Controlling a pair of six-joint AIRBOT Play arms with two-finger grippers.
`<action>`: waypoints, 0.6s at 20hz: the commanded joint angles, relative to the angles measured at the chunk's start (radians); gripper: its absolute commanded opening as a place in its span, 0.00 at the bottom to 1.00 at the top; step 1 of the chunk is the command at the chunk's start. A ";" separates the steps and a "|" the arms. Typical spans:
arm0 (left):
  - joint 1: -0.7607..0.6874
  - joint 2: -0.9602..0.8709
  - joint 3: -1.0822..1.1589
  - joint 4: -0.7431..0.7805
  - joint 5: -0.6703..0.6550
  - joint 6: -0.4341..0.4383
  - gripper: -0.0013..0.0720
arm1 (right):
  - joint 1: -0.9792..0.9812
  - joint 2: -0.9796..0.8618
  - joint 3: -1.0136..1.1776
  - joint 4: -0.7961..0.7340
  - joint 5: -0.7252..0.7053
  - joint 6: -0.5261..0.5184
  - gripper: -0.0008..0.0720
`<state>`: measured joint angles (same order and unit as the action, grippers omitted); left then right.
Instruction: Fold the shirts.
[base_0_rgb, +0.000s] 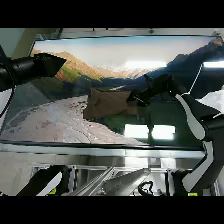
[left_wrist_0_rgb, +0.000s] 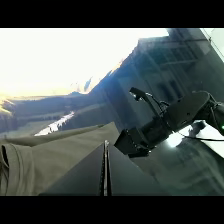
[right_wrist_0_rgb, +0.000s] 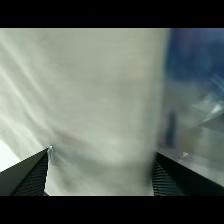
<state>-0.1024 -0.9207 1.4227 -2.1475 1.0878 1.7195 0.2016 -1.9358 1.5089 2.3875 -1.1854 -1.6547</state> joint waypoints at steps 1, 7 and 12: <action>0.001 0.003 0.000 0.000 0.000 0.000 0.04 | 0.021 -0.016 -0.002 0.022 0.042 -0.027 0.55; 0.001 0.003 0.000 0.000 0.004 0.000 0.04 | -0.027 0.087 0.095 0.033 -0.025 -0.046 0.05; 0.001 0.003 0.000 0.001 0.016 0.000 0.03 | -0.297 0.369 0.241 0.010 -0.028 0.050 0.05</action>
<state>-0.1024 -0.9180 1.4227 -2.1471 1.0939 1.7199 0.0387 -1.6978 1.6791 2.4168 -1.2068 -1.6588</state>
